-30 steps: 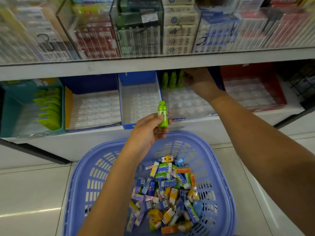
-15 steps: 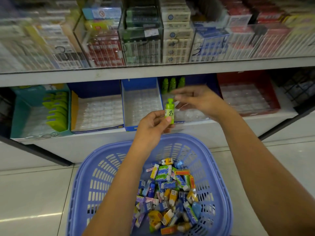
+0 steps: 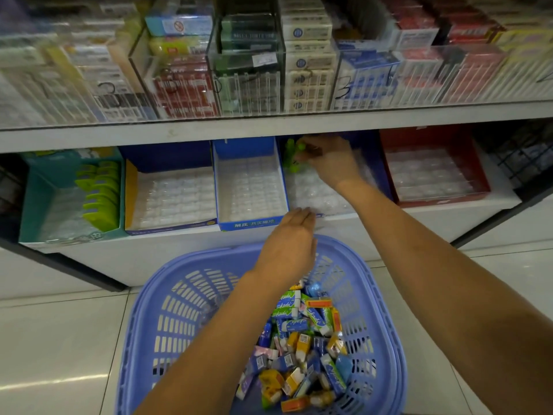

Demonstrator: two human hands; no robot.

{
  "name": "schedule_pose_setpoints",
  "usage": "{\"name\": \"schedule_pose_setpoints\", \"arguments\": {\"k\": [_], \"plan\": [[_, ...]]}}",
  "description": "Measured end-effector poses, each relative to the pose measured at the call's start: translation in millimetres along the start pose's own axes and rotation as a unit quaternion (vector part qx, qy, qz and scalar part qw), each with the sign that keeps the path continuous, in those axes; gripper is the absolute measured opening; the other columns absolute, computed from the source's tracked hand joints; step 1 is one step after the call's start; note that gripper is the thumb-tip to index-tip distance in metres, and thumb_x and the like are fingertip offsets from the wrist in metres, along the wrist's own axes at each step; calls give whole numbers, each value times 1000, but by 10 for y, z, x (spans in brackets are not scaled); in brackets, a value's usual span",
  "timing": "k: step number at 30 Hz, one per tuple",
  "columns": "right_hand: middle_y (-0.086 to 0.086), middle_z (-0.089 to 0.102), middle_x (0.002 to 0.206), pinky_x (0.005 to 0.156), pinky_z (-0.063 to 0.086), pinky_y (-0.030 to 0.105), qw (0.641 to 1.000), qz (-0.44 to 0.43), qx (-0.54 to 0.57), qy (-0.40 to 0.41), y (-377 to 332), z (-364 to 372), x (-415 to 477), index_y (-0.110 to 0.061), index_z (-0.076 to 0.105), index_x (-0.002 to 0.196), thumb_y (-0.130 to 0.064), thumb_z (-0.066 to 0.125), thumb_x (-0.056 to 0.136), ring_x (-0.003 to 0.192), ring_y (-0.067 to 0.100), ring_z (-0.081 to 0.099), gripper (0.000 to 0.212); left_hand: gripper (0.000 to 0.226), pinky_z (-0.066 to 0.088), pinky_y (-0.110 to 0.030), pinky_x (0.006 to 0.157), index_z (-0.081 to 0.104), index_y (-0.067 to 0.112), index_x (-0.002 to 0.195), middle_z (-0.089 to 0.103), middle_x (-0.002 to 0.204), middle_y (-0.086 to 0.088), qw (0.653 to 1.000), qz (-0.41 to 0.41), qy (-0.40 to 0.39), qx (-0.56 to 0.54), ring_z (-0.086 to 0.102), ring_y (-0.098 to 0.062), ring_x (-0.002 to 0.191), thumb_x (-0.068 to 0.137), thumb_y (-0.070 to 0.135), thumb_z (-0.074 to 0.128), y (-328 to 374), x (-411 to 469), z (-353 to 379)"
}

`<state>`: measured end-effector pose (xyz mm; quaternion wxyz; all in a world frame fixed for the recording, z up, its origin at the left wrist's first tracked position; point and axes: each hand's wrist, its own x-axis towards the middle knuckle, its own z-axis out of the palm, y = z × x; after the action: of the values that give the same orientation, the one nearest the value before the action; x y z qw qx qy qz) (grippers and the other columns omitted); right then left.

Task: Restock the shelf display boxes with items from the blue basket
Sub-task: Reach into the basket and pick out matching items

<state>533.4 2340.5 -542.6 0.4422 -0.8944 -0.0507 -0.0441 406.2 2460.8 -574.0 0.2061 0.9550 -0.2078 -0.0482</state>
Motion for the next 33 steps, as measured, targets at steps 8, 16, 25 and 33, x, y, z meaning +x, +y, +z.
{"name": "schedule_pose_setpoints", "arguments": {"k": [8, 16, 25, 33], "plan": [[15, 62, 120, 87, 36, 15, 991, -16, -109, -79, 38, 112, 152, -10, 56, 130, -19, 66, 87, 114, 27, 54, 45, 60, 6, -24, 117, 16, 6, 150, 19, 158, -9, 998, 35, 9, 58, 15, -22, 145, 99, 20, 43, -78, -3, 100], [14, 57, 129, 102, 38, 31, 978, 8, -179, -103, -163, 39, 42, -11, 51, 135, -21, 65, 88, 120, 29, 51, 50, 50, 25, -30, 114, 34, 9, 146, 36, 151, -8, 998, 28, 51, -33, 31, -23, 140, 99, 21, 45, -30, -130, 38], [3, 66, 69, 64, 47, 25, 894, 95, -260, -353, 73, 348, -1332, -8, 67, 75, -30, 72, 80, 64, 17, 61, 23, 32, 49, -35, 88, 54, 9, 127, 60, 126, -14, 960, -161, -184, -139, 60, -29, 107, 97, 13, 43, -473, -825, 1039], [11, 61, 91, 60, 43, 30, 838, 262, -354, -322, 1157, 1088, -2136, -5, 57, 88, -25, 62, 90, 84, 28, 62, 21, 52, 46, -35, 77, 36, 10, 144, 54, 130, -20, 943, -214, -199, -161, 59, -35, 105, 94, -1, 45, -754, -973, 1585]]}}
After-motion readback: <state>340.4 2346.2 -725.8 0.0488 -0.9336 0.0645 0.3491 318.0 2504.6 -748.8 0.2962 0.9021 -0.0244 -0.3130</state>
